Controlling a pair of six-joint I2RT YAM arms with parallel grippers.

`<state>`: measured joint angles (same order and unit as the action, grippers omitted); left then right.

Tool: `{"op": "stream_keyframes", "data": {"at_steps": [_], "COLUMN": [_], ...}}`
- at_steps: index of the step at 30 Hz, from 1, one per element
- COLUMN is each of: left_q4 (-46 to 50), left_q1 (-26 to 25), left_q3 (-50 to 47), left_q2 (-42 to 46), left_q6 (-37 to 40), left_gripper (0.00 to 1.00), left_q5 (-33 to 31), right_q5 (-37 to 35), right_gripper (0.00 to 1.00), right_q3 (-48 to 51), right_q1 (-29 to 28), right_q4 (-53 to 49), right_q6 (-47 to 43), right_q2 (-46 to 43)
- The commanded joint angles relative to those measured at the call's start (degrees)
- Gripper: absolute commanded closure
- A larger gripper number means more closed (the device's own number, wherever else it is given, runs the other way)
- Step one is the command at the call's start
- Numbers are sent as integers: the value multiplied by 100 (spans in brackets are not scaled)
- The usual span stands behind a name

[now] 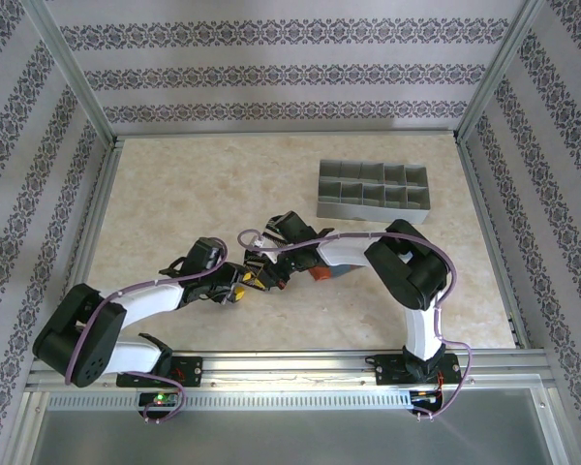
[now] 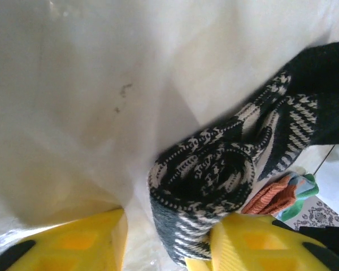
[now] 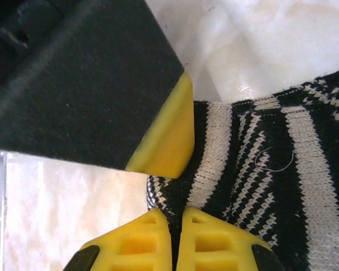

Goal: Roll the socks

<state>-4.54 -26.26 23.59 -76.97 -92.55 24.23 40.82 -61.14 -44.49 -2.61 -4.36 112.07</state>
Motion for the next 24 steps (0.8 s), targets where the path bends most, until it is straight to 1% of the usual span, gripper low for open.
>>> {"op": "stream_keyframes", "data": {"at_steps": [1,3,4,6,7,9,10,11,12,14,15,17,21,24], "left_q4": [-845,-461,-217,339,584,1128,1301,1485,1660,1841,1891,1987,2058,2044], "left_q1": [-85,-92,-99,-103,-99,-98,-101,-91,-84,-65,-49,-16,62,109], "left_q3": [17,14,14,-4,-14,-29,-43,-52,-63,-115,-143,-162,-153,-153], "left_q2": [-571,-626,-609,-442,-340,-73,40,158,275,443,503,562,554,502], "left_q6": [36,10,6,22,29,12,2,-15,-24,-86,-118,-144,-119,-105], "left_gripper": [73,92,100,100,100,100,100,100,100,100,100,100,100,100], "left_q5": [-219,-174,-166,-210,-233,-284,-299,-301,-294,-270,-237,-176,-96,-46], "right_q5": [-12,-82,-159,-342,-494,-1077,-1592,-2190,-2824,-4109,-4555,-5137,-5725,-6072], "right_gripper": [100,100,100,100,95,73,62,55,51,49,48,48,48,48], "right_q3": [175,166,173,252,324,789,1088,1450,1758,2014,2048,2135,2012,1754], "right_q1": [-77,-86,-97,-134,-166,-371,-533,-753,-1027,-1524,-1727,-2090,-2702,-2874], "right_q4": [-930,-942,-932,-833,-730,-172,203,627,989,1209,1206,1351,1543,1749], "right_q6": [159,99,52,-97,-194,-487,-657,-949,-1272,-1784,-1972,-2292,-2824,-3097], "right_q2": [481,453,409,188,20,-654,-1021,-1451,-1812,-2185,-2256,-2312,-2000,-1568]}}
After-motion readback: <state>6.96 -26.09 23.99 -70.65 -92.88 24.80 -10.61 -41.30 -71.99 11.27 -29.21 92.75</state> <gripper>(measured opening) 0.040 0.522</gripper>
